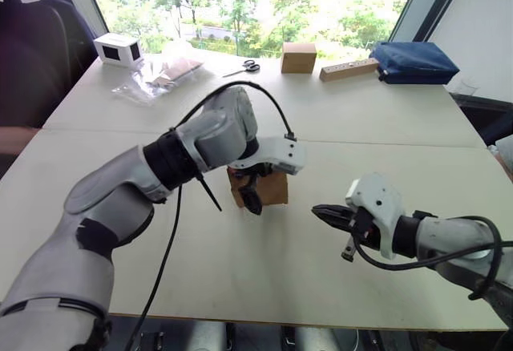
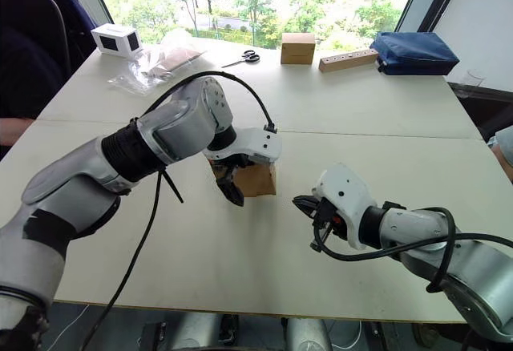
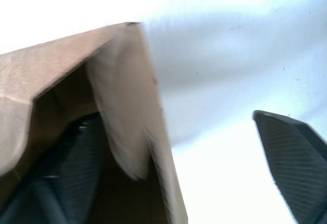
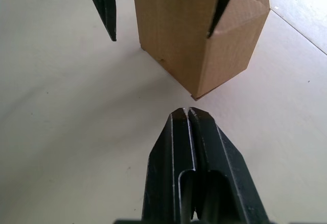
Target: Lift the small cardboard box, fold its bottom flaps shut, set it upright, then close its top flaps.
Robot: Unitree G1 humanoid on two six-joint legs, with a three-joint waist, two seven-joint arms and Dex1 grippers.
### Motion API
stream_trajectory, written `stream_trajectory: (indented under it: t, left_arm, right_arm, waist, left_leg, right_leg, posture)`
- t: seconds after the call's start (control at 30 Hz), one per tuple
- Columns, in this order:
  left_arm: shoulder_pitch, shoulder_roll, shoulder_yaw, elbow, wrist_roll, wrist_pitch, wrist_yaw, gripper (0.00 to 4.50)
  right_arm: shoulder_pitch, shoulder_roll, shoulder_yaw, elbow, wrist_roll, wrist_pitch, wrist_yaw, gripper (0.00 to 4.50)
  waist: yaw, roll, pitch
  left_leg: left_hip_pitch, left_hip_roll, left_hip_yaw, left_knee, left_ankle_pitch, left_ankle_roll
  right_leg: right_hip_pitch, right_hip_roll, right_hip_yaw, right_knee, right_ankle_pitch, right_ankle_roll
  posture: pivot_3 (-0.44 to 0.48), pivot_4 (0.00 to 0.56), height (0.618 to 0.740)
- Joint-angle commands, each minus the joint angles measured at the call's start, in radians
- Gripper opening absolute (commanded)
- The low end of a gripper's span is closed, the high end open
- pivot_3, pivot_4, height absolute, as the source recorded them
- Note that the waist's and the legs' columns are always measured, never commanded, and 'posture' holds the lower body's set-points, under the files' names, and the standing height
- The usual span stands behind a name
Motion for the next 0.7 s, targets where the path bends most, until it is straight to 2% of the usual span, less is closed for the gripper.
stream_trajectory:
  t: [0.03,0.27,0.4,0.47,0.6,0.7]
  left_arm:
    - [-0.099,0.015,0.071,0.039,-0.068,0.02,-0.003,4.47]
    - [-0.128,0.096,0.102,0.036,-0.188,-0.073,-0.003,4.47]
    - [-0.117,0.1,0.24,0.116,-0.261,-0.126,-0.003,4.47]
    - [-0.115,0.096,0.273,0.149,-0.265,-0.122,-0.003,4.47]
    - [-0.047,0.055,0.543,0.279,-0.316,-0.145,0.223,4.47]
    - [0.099,0.125,0.725,0.236,-0.347,-0.115,0.357,4.47]
  right_arm:
    - [0.006,0.01,-0.003,0.012,-0.035,-0.04,0.037,0.0]
    - [-0.016,0.029,0.003,0.059,-0.069,-0.073,0.093,0.0]
    - [-0.027,0.086,-0.045,0.121,-0.059,-0.117,0.116,0.0]
    - [-0.029,0.1,-0.056,0.141,-0.066,-0.13,0.126,0.0]
    - [-0.052,0.136,-0.054,0.26,-0.122,-0.208,0.165,0.0]
    - [-0.13,0.135,0.063,0.393,-0.275,-0.294,0.192,0.0]
  waist:
    - [-0.001,0.0,0.0]
    - [-0.002,0.001,0.0]
    - [-0.002,0.0,0.0]
    - [0.0,0.001,0.0]
    - [-0.001,0.001,0.0]
    - [-0.022,0.001,-0.001]
  left_leg:
    - [0.0,0.0,0.0,0.0,0.0,0.0]
    - [0.001,0.0,0.0,0.0,0.0,0.0]
    - [0.001,0.0,0.0,0.0,0.0,0.0]
    - [0.001,0.0,0.0,0.0,0.0,0.0]
    - [0.0,0.0,0.0,0.001,0.0,0.0]
    - [0.001,0.0,0.001,0.001,0.0,0.0]
  right_leg:
    - [0.0,0.0,0.0,0.0,0.0,0.0]
    - [0.0,0.0,0.0,0.002,0.0,0.0]
    - [0.0,0.0,0.0,0.002,0.0,0.0]
    - [0.0,0.0,0.0,0.002,0.0,0.0]
    - [0.0,0.0,0.0,0.002,0.0,0.001]
    - [0.0,0.0,0.001,0.003,0.0,0.001]
  posture:
    - [0.0,0.15,0.74]
    - [0.0,0.15,0.74]
    - [0.0,0.15,0.74]
    - [0.0,0.15,0.74]
    - [0.0,0.15,0.74]
    - [0.0,0.15,0.74]
